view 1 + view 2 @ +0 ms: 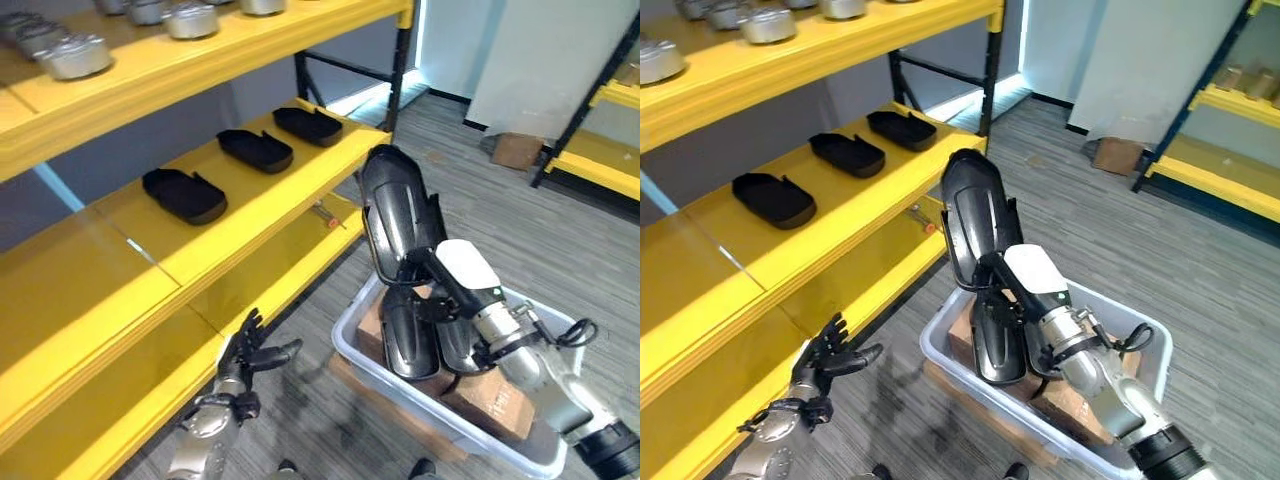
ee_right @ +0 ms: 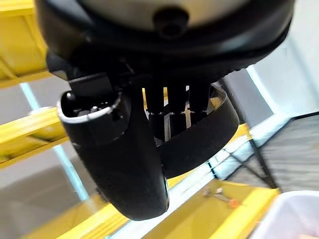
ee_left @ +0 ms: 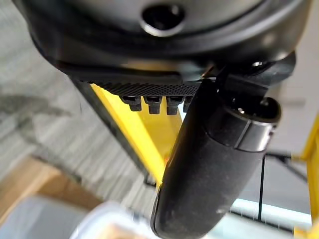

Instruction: Move parts from the plastic box to the shelf.

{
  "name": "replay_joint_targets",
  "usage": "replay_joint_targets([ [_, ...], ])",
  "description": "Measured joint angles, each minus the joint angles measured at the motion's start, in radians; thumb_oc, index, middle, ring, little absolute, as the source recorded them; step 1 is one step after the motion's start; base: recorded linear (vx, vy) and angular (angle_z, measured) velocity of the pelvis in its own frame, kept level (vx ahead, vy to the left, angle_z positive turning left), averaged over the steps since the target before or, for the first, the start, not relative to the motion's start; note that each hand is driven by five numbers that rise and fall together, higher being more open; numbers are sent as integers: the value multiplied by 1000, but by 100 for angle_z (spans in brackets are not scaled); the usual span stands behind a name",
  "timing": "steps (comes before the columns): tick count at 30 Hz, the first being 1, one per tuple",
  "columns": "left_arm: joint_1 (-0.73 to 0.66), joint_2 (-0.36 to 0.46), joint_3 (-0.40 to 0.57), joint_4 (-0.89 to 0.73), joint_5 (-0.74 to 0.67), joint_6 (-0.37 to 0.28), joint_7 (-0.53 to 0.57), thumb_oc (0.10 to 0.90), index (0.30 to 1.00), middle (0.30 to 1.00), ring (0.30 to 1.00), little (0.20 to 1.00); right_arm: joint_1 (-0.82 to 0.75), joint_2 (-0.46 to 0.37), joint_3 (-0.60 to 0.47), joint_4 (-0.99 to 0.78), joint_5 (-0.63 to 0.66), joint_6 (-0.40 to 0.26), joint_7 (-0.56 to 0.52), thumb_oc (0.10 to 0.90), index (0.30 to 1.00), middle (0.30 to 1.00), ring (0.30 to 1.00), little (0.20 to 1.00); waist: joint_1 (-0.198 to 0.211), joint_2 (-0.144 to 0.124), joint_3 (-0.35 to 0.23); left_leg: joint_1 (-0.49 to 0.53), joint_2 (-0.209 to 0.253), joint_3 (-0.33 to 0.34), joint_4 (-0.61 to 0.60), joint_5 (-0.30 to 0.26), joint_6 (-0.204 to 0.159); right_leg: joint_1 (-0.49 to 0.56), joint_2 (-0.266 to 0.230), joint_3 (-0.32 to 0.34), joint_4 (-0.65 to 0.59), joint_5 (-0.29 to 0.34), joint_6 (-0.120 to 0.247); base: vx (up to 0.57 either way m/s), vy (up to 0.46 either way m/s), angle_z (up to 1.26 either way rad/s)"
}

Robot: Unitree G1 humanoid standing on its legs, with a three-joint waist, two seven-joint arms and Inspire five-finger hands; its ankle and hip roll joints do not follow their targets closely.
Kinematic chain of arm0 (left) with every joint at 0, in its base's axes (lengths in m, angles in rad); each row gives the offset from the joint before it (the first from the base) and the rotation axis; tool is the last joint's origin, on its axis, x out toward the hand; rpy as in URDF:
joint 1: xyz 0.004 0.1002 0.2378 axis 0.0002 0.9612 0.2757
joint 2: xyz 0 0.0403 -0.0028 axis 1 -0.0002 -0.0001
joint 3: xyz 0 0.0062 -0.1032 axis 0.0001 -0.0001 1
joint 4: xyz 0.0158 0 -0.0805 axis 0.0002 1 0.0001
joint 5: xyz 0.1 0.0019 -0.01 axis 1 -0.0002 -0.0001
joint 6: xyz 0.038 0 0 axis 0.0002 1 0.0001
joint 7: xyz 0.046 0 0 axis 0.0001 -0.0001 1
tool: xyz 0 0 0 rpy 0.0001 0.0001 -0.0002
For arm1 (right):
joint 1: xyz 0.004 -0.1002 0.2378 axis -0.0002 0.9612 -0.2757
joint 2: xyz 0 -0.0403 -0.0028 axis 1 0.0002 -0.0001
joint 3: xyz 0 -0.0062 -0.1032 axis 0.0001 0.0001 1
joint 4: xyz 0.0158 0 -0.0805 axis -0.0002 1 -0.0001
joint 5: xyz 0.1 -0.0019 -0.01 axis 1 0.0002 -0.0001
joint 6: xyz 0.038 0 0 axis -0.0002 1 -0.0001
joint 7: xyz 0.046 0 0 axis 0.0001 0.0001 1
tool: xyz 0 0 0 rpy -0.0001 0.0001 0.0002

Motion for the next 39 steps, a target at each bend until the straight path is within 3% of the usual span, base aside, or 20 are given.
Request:
replay_joint_targets([
  [7,28,0,-4,-17,1,1,-5,900,1000,1000,1000,1000,-41,60,39,0,-3,6,9,400,300,300,300,300,43,-46,-19,-43,-65,-64,12,-13,37,30,-64,-38,-6,30,13,41,153,42],
  [8,19,-3,-6,-21,1,0,-6,900,1000,1000,1000,1000,-37,56,38,0,-3,11,9,400,300,300,300,300,12,-46,-26,-78,-95,-116,22,-25,66,34,-93,-9,12,63,19,77,205,116],
  [10,17,-3,-8,-20,1,0,-3,900,1000,1000,1000,1000,-29,35,37,0,-4,15,11,400,300,300,300,300,-26,-35,-27,-75,-132,-177,-21,11,115,-10,-117,158,102,98,-27,101,200,113],
  [11,18,2,-8,-17,1,0,7,900,1000,1000,1000,1000,-22,34,37,0,-4,15,11,400,300,300,300,300,-35,-22,-25,-60,-134,-210,-55,30,130,-63,-102,296,175,48,-4,143,201,93],
  [12,7,18,-11,-6,10,0,22,900,1000,1000,1000,1000,-5,41,39,0,-4,2,16,400,300,300,300,300,-66,11,-18,-37,-123,-263,-115,59,157,-141,67,549,264,-105,51,109,130,68],
  [14,-2,26,-17,-1,19,0,25,900,1000,1000,1000,1000,-3,41,42,0,-4,3,32,400,300,300,300,300,-75,27,-7,-6,-119,-268,-153,72,168,-214,198,594,290,-172,15,78,46,40],
  [16,-12,16,-21,4,46,-4,29,900,1000,1000,1000,1000,-1,37,42,-1,-3,2,34,400,300,300,300,300,-93,35,-2,6,-128,-275,-160,68,171,-294,284,525,274,-176,-26,74,-17,33],
  [19,-15,0,-46,3,58,-3,31,900,1000,1000,1000,1000,14,25,37,-3,-2,2,34,400,300,300,300,300,-143,32,-3,29,-156,-345,-168,65,161,-282,347,519,101,-111,-21,82,-49,74],
  [20,-5,-25,-48,-5,60,-3,13,900,1000,1000,1000,1000,35,13,25,-3,-1,4,35,400,300,300,300,300,-144,2,-12,72,-199,-369,-168,59,140,-217,327,534,17,-19,-45,125,-105,63],
  [21,19,-51,-47,-14,60,-3,11,900,1000,1000,1000,1000,34,11,24,0,0,3,37,400,300,300,300,300,-119,24,-23,89,-190,-363,-168,34,119,-175,342,536,-47,50,-101,133,-109,34],
  [24,27,-62,-24,-17,59,-3,12,900,1000,1000,1000,1000,32,7,24,-1,3,0,44,400,300,300,300,300,-103,34,-27,110,-157,-365,-168,12,91,-102,373,522,-158,87,-119,67,-78,-4],
  [28,21,-62,3,-23,59,-3,12,900,1000,1000,1000,1000,29,3,0,-1,19,0,46,400,300,300,300,300,-96,33,-27,115,-128,-366,-168,-2,73,-79,398,502,-176,75,-137,-36,-92,11],
  [31,-1,-77,-19,-9,62,-3,11,900,1000,1000,1000,1000,24,-45,-7,-2,24,0,45,400,300,300,300,300,-101,23,-21,49,-136,-400,-103,5,46,-78,366,423,-176,76,-152,-178,-58,79],
  [32,-28,-82,-33,6,71,-3,11,900,1000,1000,1000,1000,24,-70,-7,-5,28,0,45,400,300,300,300,300,-128,9,-14,4,-153,-353,-61,20,20,-81,334,370,-176,66,-155,-108,-22,165],
  [33,-40,-86,-48,11,79,-6,10,900,1000,1000,1000,1000,17,-86,-6,-6,28,0,45,400,300,300,300,300,-139,4,-6,-30,-109,-183,-5,-11,41,-85,325,334,-165,44,-189,-99,11,140],
  [34,-48,-83,-50,22,79,-4,12,900,1000,1000,1000,1000,10,-77,-5,-7,28,-1,45,400,300,300,300,300,-130,6,-4,-43,-57,-87,44,-34,44,-97,323,326,-149,30,-203,23,56,102],
  [35,-51,-71,-50,29,78,-3,11,900,1000,1000,1000,1000,12,-60,-5,-31,27,-9,45,400,300,300,300,300,-124,-22,10,-64,39,-11,111,-38,19,-96,311,318,-149,25,-200,75,161,47],
  [36,-59,-64,-53,35,78,-3,11,900,1000,1000,1000,1000,3,-53,-5,-40,27,-20,45,400,300,300,300,300,-115,-52,27,-64,97,-92,105,-20,-27,-100,292,324,-152,22,-197,114,224,43],
  [37,-60,-64,-55,41,78,-3,11,900,1000,1000,1000,1000,-10,-52,-5,-42,27,-29,45,400,300,300,300,300,-114,-61,32,-58,150,-121,68,-2,-56,-100,279,334,-162,20,-188,130,234,26],
  [39,-65,-69,-66,70,78,-3,10,900,1000,1000,1000,1000,-28,-43,-7,-39,28,-30,31,400,300,300,300,300,-122,-44,31,-26,275,-231,-70,48,-127,-97,278,343,-167,5,-160,98,179,21],
])
